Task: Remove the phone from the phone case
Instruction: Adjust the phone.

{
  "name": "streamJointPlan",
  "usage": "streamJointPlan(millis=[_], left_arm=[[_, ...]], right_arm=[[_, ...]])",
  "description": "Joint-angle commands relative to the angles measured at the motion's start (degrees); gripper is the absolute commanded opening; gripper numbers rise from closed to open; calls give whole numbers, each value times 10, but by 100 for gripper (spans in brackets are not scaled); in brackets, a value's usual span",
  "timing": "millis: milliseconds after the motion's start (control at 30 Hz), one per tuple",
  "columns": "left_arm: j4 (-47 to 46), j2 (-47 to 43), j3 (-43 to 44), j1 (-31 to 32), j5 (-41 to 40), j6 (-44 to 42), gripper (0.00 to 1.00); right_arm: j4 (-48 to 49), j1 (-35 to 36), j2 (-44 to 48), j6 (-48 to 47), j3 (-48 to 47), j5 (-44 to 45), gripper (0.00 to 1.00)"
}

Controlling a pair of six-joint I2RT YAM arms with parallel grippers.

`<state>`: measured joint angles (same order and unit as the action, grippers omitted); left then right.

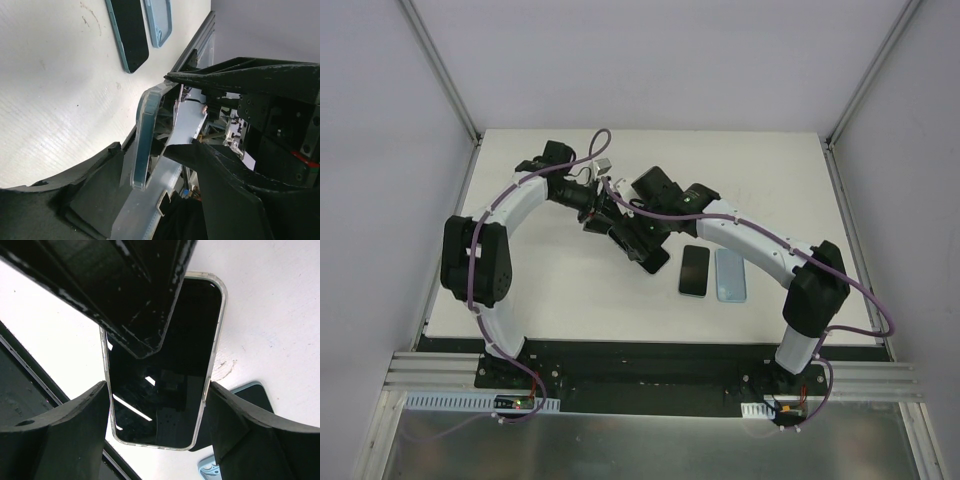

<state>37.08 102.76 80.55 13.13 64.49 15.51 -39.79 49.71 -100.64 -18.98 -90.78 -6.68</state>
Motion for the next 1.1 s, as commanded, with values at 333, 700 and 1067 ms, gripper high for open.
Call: streamJointPlan(millis=[333, 700, 1067], left_arm=[[3, 31, 29, 23, 27, -12, 37], [3, 48, 42, 26, 44, -11, 0], [30, 27, 56, 26, 33, -64, 0]], right_arm=[[10, 5, 48, -3, -31, 2, 16], [10, 6, 47, 2, -31, 8, 22], [9, 6, 61, 17, -15, 10, 80]])
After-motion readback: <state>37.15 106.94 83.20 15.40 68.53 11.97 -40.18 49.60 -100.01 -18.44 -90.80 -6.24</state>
